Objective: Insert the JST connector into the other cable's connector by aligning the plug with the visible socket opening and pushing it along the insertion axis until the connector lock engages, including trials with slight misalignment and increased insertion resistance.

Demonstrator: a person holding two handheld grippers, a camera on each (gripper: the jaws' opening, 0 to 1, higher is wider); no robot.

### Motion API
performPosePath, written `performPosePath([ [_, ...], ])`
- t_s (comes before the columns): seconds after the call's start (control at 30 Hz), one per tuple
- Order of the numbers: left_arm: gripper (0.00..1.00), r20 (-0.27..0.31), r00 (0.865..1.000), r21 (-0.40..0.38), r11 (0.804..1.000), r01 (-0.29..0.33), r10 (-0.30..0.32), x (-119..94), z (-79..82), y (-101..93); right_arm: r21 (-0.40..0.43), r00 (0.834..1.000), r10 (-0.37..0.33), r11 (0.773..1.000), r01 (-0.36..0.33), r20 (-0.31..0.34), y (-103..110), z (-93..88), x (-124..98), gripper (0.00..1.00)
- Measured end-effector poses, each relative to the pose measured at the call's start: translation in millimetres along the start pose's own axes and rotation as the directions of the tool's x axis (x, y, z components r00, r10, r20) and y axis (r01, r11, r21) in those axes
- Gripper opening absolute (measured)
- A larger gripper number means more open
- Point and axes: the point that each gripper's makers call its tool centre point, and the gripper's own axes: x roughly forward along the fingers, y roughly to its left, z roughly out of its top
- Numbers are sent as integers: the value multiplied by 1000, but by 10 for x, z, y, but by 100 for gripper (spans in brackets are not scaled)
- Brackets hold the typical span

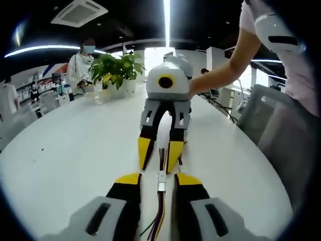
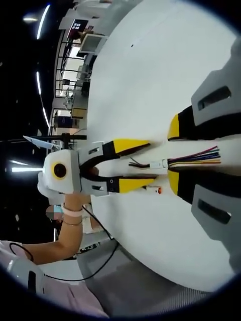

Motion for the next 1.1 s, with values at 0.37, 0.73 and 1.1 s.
performPosePath([
  [0.37,23,23,1000,21,1000,-14,13,-54,169,-88,-30,999,-37,999,37,18,-20,120,-166,19],
  [0.73,22,12,1000,93,996,-17,16,-178,246,-227,-131,1000,-17,991,18,12,177,256,-244,18],
  [1.1,21,-30,1000,108,994,14,-10,-222,77,-373,-133,1000,31,991,-31,-6,402,194,-262,16],
])
